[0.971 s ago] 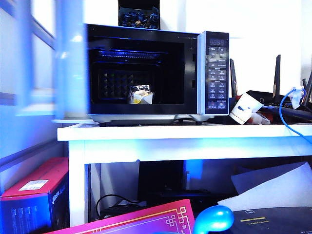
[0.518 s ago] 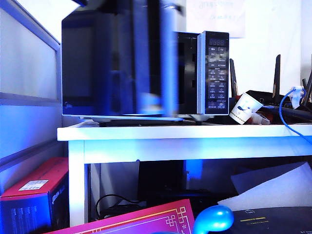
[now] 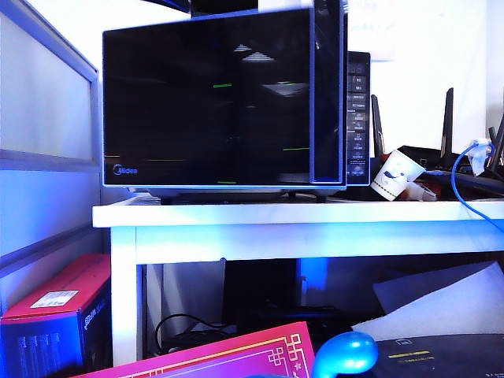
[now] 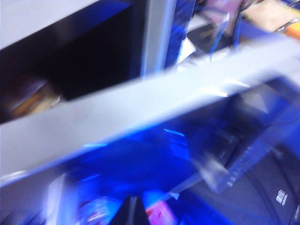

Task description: Open the microwave door, place the box of snacks from the top of the microwave inside, then close the microwave door.

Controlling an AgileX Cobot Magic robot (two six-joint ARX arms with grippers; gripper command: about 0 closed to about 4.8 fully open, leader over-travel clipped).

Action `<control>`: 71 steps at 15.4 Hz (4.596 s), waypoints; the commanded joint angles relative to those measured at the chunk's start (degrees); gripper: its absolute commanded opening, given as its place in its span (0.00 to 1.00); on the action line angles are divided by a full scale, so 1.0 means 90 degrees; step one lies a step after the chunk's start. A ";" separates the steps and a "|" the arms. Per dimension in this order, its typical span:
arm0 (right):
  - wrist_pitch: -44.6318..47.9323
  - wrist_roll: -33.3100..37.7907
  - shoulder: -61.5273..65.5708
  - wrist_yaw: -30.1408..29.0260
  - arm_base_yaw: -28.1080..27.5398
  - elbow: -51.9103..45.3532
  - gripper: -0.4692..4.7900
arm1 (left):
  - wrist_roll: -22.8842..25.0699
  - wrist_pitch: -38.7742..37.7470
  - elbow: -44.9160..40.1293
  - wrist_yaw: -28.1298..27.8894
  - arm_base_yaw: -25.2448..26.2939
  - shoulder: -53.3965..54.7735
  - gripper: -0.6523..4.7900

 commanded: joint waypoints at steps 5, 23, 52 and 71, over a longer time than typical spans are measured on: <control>0.0374 -0.0255 0.0019 0.0005 0.0005 0.0017 0.09 | -0.0012 0.1668 0.0010 0.0044 -0.0559 0.0741 0.11; 0.0719 -0.0274 0.0134 0.0019 0.0005 0.0017 0.09 | -0.0012 0.4828 0.0015 -0.4415 -0.1234 0.1953 0.11; -0.0789 0.0097 -0.7378 -0.0656 -0.0002 -0.8041 0.09 | -0.0585 -0.1345 -0.5739 -0.3920 -0.2327 -1.0149 0.11; 0.0153 0.0969 -0.9117 -0.0556 -0.0002 -1.3527 0.09 | -0.0726 0.2820 -1.1616 -0.3934 -0.2334 -1.0554 0.11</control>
